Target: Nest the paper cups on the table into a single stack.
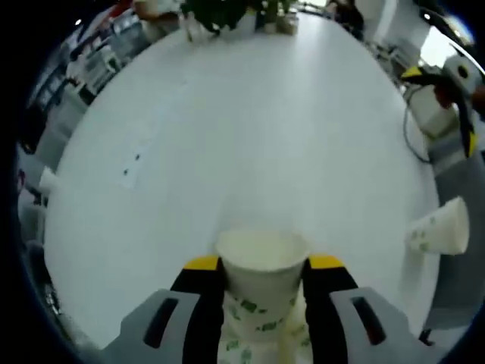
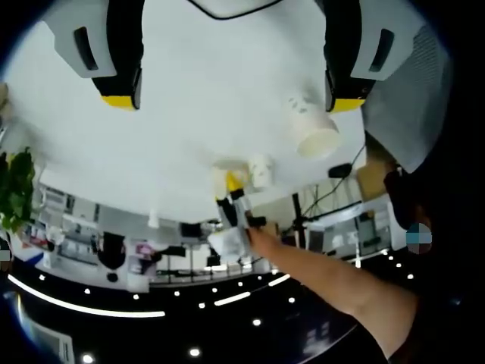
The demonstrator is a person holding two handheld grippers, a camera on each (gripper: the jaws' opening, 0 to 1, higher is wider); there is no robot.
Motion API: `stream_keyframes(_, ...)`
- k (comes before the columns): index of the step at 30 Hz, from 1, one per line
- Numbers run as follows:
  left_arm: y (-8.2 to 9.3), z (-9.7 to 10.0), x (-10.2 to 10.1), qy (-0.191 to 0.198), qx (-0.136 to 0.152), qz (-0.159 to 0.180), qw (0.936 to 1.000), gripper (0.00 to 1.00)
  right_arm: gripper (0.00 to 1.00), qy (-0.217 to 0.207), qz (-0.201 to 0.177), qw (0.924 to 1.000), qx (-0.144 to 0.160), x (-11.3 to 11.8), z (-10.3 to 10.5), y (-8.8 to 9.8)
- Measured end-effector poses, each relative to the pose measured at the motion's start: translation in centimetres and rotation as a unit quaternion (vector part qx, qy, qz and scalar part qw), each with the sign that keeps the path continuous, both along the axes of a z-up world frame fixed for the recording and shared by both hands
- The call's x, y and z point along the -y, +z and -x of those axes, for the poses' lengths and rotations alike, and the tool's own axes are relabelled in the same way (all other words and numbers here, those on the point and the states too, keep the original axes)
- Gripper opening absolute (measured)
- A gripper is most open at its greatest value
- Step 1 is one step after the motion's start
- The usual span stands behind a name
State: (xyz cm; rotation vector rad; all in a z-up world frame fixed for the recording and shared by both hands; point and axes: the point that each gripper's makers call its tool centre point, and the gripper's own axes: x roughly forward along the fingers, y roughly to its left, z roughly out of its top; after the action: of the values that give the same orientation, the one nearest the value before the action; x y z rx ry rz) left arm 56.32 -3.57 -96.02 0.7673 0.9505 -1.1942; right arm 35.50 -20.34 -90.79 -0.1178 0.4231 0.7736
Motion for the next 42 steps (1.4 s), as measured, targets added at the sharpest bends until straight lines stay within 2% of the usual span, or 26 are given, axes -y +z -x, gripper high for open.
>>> stream_keyframes(1,0.5,0.1,0.1,0.007,0.000,0.005,1.0000,0.38,0.99,0.001,0.000,1.0000,0.001,0.1,0.3,0.6)
stream_keyframes(3,2.2,0.3,0.8,0.028,0.003,0.036,0.9990,0.38,0.99,0.001,0.002,1.0000,0.002,0.4,1.1,2.1)
stream_keyframes(4,3.4,0.3,1.1,0.040,0.007,0.057,0.9976,0.38,0.99,0.002,0.001,1.0000,0.002,0.4,1.2,2.3)
stream_keyframes(7,5.2,0.1,1.4,0.069,0.018,0.104,0.9920,0.38,0.99,0.005,0.003,1.0000,0.004,-0.2,1.6,2.8)
stream_keyframes(11,8.2,0.0,1.6,0.092,0.036,0.152,0.9835,0.38,0.99,0.009,0.006,0.9999,0.004,-1.2,2.2,3.2)
stream_keyframes(13,11.1,-0.5,1.0,0.105,0.049,0.181,0.9766,0.38,0.99,0.011,0.007,0.9999,0.004,-2.0,2.5,3.9)
stream_keyframes(14,12.7,-0.8,1.0,0.115,0.053,0.207,0.9701,0.38,0.99,0.012,0.008,0.9999,0.004,-2.7,2.7,4.5)
stream_keyframes(17,15.3,-1.3,0.7,0.133,0.066,0.258,0.9547,0.37,0.99,0.014,0.010,0.9998,0.004,-3.3,2.8,3.6)
stream_keyframes(19,16.6,-1.7,0.4,0.144,0.087,0.285,0.9435,0.37,0.99,0.015,0.011,0.9998,0.005,-3.2,3.0,3.4)
stream_keyframes(22,17.4,-2.1,0.5,0.141,0.123,0.308,0.9329,0.37,0.99,0.017,0.014,0.9997,0.005,-3.1,3.4,3.5)
stream_keyframes(27,18.4,-1.4,1.2,0.136,0.149,0.344,0.9168,0.37,0.99,0.020,0.016,0.9997,0.006,-2.8,3.7,3.3)
stream_keyframes(28,18.2,-1.3,1.4,0.141,0.148,0.351,0.9139,0.37,0.99,0.020,0.016,0.9997,0.006,-2.9,3.9,3.3)
stream_keyframes(29,18.8,-1.1,1.7,0.148,0.146,0.374,0.9041,0.37,0.99,0.021,0.016,0.9996,0.006,-2.8,3.8,3.3)
stream_keyframes(34,19.3,-0.7,2.6,0.173,0.132,0.419,0.8818,0.37,1.00,0.024,0.020,0.9994,0.012,-2.3,3.9,3.7)
stream_keyframes(36,19.3,-0.6,3.0,0.175,0.136,0.418,0.8812,0.37,1.00,0.024,0.020,0.9994,0.011,-1.8,3.8,3.9)
stream_keyframes(38,19.4,-0.5,3.6,0.177,0.140,0.424,0.8774,0.37,1.00,0.024,0.021,0.9994,0.012,-0.8,3.7,3.9)
stream_keyframes(42,19.7,-0.5,4.3,0.177,0.143,0.430,0.8738,0.36,1.00,0.029,0.025,0.9992,0.015,-1.0,3.5,4.4)
